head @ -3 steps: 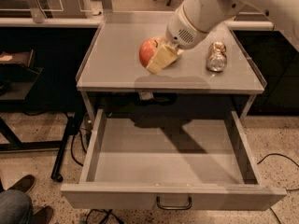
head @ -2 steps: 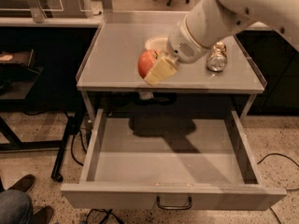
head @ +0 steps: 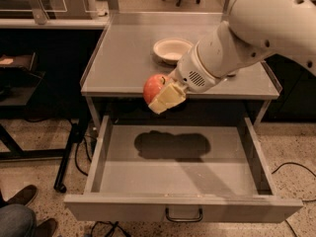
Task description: Place apple into top drawer
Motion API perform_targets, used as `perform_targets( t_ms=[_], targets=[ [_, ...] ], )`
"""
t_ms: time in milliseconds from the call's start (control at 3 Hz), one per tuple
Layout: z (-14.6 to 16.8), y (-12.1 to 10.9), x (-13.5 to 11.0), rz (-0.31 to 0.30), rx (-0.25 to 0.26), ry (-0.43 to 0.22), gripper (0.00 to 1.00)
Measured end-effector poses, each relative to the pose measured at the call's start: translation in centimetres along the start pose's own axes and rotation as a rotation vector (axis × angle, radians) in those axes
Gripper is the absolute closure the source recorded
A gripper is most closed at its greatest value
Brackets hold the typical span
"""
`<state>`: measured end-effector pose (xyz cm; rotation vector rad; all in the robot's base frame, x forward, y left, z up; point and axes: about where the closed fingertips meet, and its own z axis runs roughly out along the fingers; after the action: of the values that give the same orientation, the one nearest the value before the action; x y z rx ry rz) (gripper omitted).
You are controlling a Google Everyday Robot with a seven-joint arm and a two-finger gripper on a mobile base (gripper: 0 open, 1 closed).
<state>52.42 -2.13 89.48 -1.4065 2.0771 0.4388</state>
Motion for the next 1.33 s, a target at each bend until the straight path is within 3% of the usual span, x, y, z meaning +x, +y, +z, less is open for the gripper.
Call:
perform_targets(
  t_ms=[333, 1333],
  targets=[
    [0.0, 0.0, 0.0, -0.001, 0.000, 0.000, 1.00],
    [8.7, -2.8, 10.2, 0.133, -0.093, 0.122, 1.00]
  ],
)
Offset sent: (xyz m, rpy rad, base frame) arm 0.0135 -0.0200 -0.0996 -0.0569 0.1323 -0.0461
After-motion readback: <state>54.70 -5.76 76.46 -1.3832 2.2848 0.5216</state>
